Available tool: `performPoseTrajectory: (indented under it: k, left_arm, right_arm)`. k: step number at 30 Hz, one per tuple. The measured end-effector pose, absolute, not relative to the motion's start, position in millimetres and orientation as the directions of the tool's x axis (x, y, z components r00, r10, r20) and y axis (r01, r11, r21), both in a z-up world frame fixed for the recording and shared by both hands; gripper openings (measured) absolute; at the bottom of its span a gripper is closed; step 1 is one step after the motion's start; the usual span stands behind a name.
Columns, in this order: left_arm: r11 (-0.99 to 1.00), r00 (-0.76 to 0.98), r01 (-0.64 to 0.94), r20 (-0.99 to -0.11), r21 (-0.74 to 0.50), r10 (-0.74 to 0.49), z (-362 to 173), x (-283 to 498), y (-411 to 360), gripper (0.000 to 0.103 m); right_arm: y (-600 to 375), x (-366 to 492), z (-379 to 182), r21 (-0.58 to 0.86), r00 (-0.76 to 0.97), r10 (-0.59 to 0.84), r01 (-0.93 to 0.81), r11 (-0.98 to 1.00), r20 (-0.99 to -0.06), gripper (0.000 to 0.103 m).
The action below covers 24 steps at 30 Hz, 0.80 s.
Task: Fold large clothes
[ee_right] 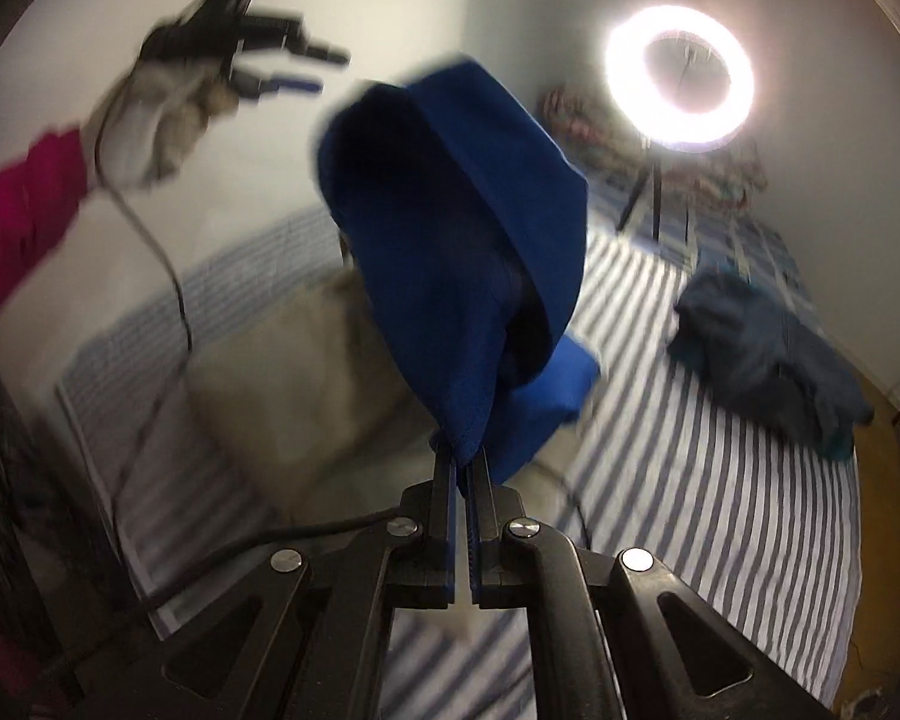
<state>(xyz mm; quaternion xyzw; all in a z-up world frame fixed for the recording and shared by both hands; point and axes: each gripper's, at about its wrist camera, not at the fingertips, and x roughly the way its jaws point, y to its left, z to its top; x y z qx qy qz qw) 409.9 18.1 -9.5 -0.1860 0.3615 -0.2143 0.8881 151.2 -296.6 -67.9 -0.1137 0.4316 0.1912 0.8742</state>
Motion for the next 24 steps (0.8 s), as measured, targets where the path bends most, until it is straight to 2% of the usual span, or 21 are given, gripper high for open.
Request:
performPoseTrajectory:
  k: [6,8,10,14,17,20,24]
  left_arm:
    - [0.864,0.580,0.287,-0.643,-0.413,-0.500,-42,370,-9,0.054]
    - [0.872,0.562,0.276,-0.668,-0.404,-0.488,-54,351,-9,0.054]
    - [0.870,0.550,0.262,-0.676,-0.418,-0.491,-65,328,-3,0.054]
    - [0.874,0.528,0.209,-0.702,-0.439,-0.478,-88,298,12,0.054]
    - [0.878,0.504,0.128,-0.733,-0.461,-0.458,-109,296,28,0.054]
    - [0.861,0.481,0.061,-0.740,-0.506,-0.469,-124,305,41,0.054]
    - [0.816,0.460,-0.007,-0.727,-0.578,-0.510,-138,316,48,0.055]
  right_arm:
    - [-303,123,-76,-0.042,0.545,0.233,-0.444,0.895,-0.805,0.005]
    - [-309,114,-68,-0.005,0.539,0.264,-0.445,0.895,-0.800,0.024]
    - [-317,107,-58,0.030,0.545,0.298,-0.445,0.895,-0.784,0.029]
    - [-344,103,-54,0.193,0.530,0.389,-0.387,0.902,-0.754,0.039]
    - [-367,120,-65,0.351,0.523,0.437,-0.260,0.900,-0.732,0.040]
    - [-376,137,-82,0.458,0.500,0.478,-0.172,0.872,-0.722,0.047]
    - [-377,163,-112,0.588,0.464,0.550,-0.075,0.806,-0.695,0.048]
